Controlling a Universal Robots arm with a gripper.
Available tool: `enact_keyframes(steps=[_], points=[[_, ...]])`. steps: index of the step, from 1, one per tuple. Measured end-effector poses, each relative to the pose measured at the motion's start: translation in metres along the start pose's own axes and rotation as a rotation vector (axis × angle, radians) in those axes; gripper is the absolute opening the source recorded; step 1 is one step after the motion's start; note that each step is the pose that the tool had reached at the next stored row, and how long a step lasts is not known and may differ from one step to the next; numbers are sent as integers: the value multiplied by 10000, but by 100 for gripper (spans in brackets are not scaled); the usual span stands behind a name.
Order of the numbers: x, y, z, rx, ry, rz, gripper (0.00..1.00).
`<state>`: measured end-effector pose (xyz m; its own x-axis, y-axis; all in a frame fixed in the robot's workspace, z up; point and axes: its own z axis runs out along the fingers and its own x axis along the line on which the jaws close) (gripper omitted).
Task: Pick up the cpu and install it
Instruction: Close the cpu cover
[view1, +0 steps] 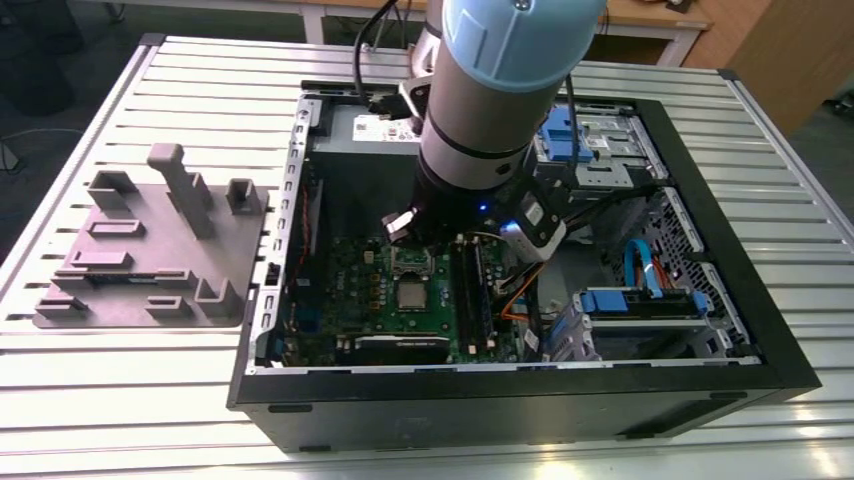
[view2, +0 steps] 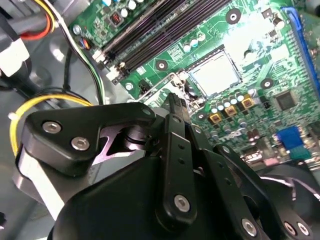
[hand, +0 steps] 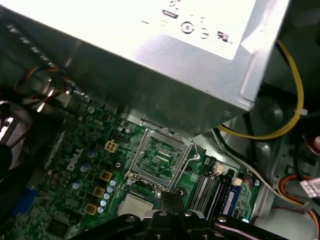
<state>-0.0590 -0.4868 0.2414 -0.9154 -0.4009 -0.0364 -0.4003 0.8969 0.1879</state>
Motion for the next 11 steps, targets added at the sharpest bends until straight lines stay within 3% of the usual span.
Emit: enact_keyframes(steps=[5,11], points=[[-54,-24,22,-15,24,-141,10],[-149,11,57,-2,29,-140,10]])
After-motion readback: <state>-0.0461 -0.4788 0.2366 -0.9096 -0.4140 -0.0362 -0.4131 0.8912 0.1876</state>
